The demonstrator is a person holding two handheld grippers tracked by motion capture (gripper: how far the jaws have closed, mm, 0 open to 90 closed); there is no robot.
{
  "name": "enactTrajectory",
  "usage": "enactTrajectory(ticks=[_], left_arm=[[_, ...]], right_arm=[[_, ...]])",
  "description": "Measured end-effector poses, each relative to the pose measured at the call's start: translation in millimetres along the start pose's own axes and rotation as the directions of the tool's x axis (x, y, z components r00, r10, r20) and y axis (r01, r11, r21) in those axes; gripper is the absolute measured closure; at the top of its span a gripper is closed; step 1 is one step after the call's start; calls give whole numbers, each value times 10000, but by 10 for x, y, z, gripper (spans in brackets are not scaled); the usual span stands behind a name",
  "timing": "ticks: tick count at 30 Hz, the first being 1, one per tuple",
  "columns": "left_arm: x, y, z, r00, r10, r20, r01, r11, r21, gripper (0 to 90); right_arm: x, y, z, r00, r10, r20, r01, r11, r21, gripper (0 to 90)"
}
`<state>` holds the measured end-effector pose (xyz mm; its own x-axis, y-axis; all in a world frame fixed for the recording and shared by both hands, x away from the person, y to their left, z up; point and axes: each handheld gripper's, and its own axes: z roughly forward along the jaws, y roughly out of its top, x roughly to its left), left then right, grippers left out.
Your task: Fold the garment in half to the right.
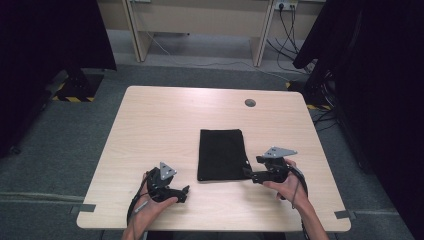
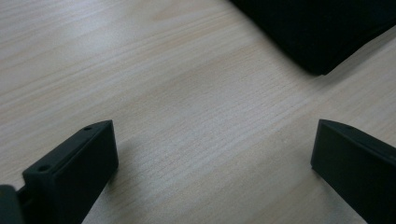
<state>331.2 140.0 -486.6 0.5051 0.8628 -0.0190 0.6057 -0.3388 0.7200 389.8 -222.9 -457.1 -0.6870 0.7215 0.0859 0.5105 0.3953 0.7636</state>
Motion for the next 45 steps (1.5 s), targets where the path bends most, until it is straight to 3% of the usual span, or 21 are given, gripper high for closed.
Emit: enactTrajectory(ticks=[22,31,35,45], left_arm=[[0,0,0,10000,5,-2,-5,10000,2,0],[-1,0,0,10000,4,-3,-4,10000,1,0],[-1,0,0,10000,7,-4,-7,10000,1,0],[-1,0,0,10000,6,-4,-6,10000,2,0]], right_arm=[[-134,-314,-141,9984,317,468,-343,9979,556,258],[-133,-400,-190,9972,177,730,-225,9976,658,247],[-94,-433,-198,9946,-254,1010,180,9972,730,228],[-72,-505,-277,9934,-140,1140,56,9973,737,211]])
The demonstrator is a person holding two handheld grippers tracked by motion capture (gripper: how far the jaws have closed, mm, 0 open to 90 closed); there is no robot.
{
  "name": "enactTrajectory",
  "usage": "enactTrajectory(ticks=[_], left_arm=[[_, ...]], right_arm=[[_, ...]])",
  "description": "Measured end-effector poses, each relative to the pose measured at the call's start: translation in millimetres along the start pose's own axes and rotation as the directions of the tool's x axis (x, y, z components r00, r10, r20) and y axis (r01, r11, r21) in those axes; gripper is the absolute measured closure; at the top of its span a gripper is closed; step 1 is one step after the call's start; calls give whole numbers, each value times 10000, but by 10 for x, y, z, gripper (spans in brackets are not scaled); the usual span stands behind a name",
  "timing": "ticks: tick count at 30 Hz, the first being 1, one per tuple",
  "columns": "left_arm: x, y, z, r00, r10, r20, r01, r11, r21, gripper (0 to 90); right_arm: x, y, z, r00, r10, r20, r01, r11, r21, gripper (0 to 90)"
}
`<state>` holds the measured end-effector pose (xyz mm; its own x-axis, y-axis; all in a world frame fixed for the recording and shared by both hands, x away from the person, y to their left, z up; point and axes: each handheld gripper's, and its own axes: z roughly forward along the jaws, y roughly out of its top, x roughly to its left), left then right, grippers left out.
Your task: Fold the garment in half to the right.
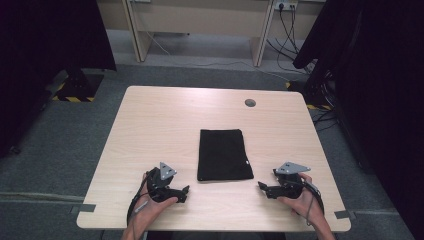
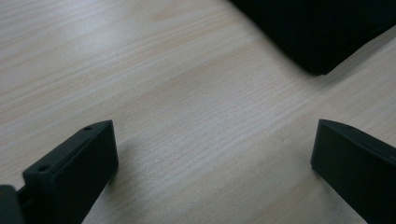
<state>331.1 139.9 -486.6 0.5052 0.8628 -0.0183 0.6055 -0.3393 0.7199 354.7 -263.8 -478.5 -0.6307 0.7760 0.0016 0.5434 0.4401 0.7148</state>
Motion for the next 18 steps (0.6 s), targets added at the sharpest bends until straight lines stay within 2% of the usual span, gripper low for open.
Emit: enactTrajectory(ticks=[18], left_arm=[[0,0,0,10000,0,-1,0,10000,-3,0]], right_arm=[[20,-158,-153,9999,104,105,-104,9999,-45,198]])
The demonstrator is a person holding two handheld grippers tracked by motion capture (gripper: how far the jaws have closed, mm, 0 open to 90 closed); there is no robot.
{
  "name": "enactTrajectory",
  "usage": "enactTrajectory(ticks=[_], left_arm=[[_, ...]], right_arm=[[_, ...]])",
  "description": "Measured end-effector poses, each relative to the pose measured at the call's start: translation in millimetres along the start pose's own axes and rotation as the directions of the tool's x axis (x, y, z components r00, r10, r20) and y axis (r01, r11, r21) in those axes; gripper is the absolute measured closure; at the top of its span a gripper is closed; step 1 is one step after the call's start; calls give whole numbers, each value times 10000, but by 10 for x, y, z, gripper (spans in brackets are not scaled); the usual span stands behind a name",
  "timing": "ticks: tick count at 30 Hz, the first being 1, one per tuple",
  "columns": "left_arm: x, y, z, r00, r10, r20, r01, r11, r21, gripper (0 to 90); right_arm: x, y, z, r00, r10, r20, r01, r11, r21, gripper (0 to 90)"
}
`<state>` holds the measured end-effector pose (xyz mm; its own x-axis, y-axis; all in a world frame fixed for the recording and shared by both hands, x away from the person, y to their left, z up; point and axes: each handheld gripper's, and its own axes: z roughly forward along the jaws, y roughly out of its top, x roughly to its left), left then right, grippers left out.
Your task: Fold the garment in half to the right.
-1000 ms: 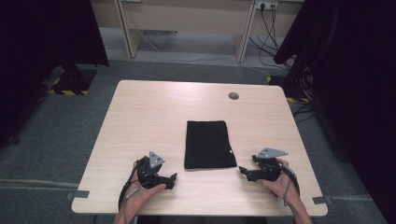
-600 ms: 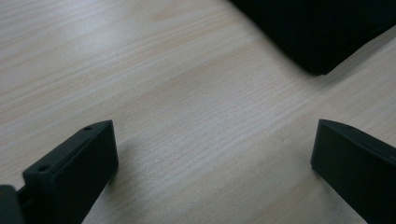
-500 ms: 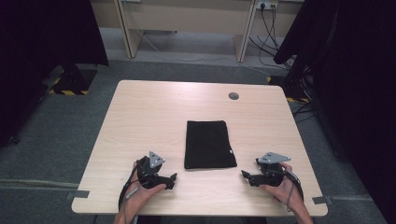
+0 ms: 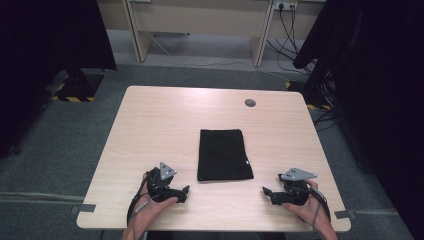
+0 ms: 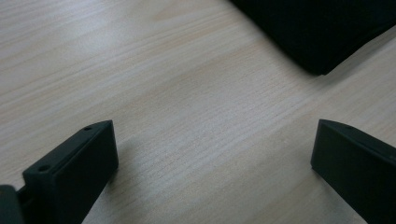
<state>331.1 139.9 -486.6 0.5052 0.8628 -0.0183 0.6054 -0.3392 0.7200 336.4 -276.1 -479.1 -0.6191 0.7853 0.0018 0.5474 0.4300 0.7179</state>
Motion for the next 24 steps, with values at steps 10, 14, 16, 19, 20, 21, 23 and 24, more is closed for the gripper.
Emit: enactTrajectory(ticks=[10,14,16,19,20,21,23,24], left_arm=[[0,0,0,10000,0,-1,0,10000,1,0],[0,0,0,10000,1,0,-1,10000,2,0],[0,0,0,10000,0,0,0,10000,0,0],[0,0,0,10000,-1,1,1,10000,1,0],[0,0,0,10000,1,1,-1,10000,1,0],[0,0,0,10000,-1,-1,1,10000,0,0],[0,0,0,10000,-1,0,1,10000,1,0],[0,0,0,10000,-1,0,1,10000,1,0]], right_arm=[[6,-73,-76,10000,58,64,-58,10000,-5,197],[15,-96,-100,9999,66,90,-66,10000,2,197],[23,-108,-113,9999,107,115,-107,9999,1,197],[31,-127,-131,9999,84,107,-84,10000,-4,197],[33,-132,-138,9999,83,123,-83,10000,-2,198],[36,-139,-144,9999,85,122,-85,10000,-4,197],[44,-151,-155,9999,68,136,-68,10000,-14,197],[44,-151,-155,9999,68,136,-68,10000,-14,197]])
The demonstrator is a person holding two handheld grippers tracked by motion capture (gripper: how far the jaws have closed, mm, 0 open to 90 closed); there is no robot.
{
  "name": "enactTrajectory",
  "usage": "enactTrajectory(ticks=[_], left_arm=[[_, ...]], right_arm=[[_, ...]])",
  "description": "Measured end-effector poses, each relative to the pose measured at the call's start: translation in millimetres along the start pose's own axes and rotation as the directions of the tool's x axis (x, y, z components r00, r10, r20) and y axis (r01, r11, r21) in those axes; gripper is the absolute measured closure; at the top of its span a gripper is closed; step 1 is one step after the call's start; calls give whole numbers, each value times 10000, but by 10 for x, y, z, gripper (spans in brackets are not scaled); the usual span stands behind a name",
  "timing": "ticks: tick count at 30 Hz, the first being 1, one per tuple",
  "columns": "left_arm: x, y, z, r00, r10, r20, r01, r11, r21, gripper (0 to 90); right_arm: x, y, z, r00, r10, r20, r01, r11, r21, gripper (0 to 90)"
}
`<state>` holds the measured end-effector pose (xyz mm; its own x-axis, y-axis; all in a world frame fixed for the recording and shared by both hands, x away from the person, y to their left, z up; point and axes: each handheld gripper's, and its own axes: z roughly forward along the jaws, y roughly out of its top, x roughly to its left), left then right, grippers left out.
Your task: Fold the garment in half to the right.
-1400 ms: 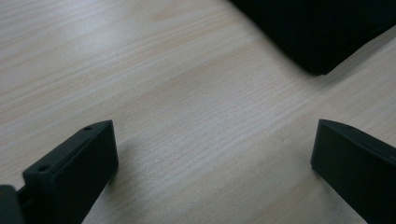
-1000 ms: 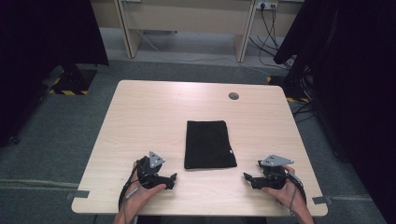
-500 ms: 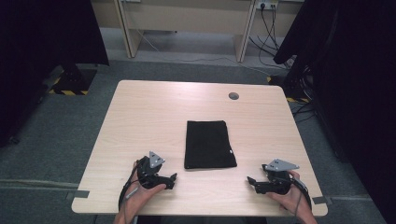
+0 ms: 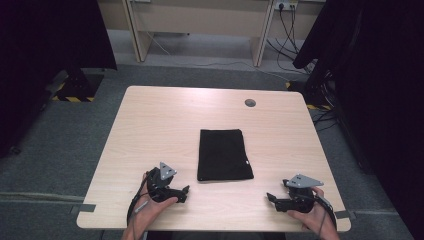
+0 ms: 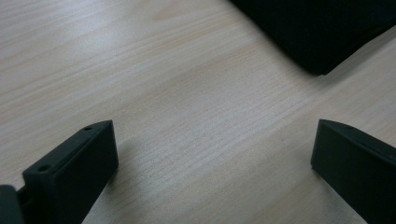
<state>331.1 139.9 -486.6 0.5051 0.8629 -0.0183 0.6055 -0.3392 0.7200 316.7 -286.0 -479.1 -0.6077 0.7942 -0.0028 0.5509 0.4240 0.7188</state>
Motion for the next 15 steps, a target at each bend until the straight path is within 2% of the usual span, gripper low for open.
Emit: enactTrajectory(ticks=[15], left_arm=[[0,0,0,10000,-1,-3,1,10000,-2,0]], right_arm=[[59,-93,-99,9999,133,86,-133,9999,6,198]])
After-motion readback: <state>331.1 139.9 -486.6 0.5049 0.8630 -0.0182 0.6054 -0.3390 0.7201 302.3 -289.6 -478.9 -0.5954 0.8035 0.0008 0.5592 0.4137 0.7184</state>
